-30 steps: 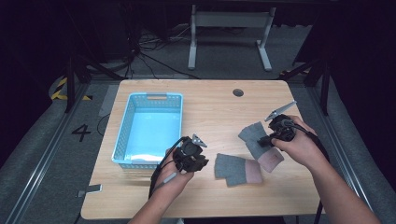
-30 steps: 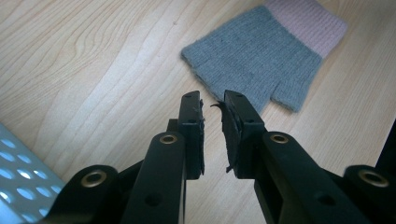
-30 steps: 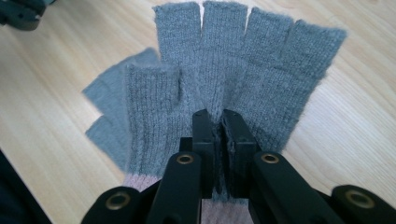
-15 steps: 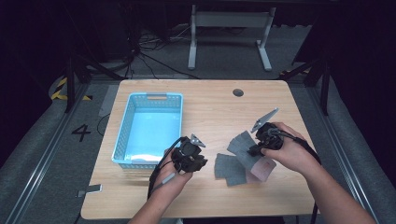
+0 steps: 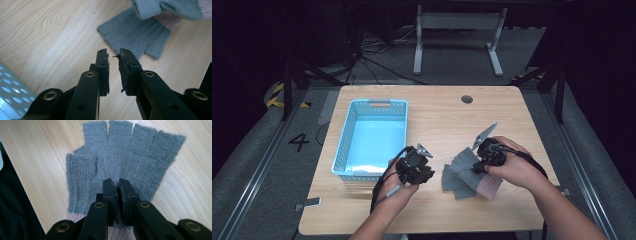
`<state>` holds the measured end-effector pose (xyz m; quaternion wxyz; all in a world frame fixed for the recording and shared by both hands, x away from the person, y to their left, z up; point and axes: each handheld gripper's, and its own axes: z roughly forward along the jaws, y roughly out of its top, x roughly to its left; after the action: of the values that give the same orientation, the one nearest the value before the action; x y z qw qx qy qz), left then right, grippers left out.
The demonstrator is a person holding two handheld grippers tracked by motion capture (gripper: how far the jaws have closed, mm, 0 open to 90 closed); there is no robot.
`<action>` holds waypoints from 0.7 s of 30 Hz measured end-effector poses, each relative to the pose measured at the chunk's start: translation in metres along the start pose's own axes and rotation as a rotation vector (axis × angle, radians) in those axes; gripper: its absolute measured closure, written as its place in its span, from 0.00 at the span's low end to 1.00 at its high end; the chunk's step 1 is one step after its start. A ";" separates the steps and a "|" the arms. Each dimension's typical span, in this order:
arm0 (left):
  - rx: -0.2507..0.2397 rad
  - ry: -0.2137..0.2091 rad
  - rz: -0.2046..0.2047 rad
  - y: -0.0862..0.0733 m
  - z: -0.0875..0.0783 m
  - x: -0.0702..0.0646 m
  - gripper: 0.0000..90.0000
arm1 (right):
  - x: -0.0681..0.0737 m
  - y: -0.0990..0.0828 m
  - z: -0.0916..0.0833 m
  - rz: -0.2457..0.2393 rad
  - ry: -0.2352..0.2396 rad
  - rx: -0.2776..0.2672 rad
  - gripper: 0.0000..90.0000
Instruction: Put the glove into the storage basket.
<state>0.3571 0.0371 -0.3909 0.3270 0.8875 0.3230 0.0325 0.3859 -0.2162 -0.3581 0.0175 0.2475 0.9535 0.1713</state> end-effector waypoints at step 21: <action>0.006 -0.001 -0.002 0.000 0.001 0.000 0.87 | 0.008 0.002 0.036 -0.032 0.030 0.090 0.94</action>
<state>0.3572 0.0362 -0.3917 0.3245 0.8882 0.3239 0.0305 0.3839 -0.1996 -0.3909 -0.0053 0.2302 0.9642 0.1318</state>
